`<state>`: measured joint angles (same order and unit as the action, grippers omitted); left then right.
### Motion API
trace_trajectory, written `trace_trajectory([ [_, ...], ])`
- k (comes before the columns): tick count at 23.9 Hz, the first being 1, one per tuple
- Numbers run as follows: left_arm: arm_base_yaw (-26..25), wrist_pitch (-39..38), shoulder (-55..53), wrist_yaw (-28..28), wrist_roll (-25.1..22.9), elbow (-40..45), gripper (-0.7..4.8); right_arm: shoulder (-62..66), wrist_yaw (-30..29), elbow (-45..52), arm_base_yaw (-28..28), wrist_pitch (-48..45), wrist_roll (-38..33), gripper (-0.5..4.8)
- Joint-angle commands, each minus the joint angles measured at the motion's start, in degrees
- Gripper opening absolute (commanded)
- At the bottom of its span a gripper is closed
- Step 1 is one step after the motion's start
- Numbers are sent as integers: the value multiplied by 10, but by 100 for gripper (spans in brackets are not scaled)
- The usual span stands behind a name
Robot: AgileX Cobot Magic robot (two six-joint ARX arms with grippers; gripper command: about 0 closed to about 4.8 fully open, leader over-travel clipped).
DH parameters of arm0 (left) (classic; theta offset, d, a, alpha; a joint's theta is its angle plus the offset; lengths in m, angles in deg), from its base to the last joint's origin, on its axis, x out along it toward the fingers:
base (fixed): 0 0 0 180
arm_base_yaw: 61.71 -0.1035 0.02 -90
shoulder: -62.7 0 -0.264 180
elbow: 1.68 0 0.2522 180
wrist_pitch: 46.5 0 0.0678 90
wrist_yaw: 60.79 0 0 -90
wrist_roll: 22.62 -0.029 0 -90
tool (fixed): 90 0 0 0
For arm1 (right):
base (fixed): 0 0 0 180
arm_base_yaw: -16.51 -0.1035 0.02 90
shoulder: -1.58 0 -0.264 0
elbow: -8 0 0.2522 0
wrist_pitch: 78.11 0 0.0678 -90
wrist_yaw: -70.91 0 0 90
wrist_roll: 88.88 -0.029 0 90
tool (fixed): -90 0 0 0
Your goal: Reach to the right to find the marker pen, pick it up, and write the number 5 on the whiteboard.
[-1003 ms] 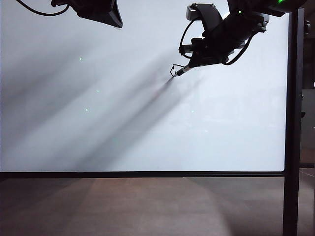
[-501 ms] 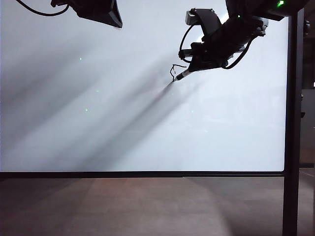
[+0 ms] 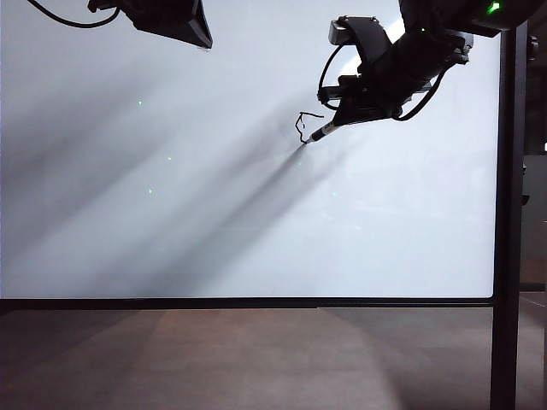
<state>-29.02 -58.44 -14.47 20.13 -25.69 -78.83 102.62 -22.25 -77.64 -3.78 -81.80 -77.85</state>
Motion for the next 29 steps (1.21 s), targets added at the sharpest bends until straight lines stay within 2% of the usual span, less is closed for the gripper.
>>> trace_trajectory([
  [1, 0, 4, 2, 1, 1, -1, -4, -8, 37, -5, 11, -19, -1, -6],
  [29, 0, 4, 2, 1, 1, -1, -4, -19, 45, -4, 24, 23, -1, -6],
])
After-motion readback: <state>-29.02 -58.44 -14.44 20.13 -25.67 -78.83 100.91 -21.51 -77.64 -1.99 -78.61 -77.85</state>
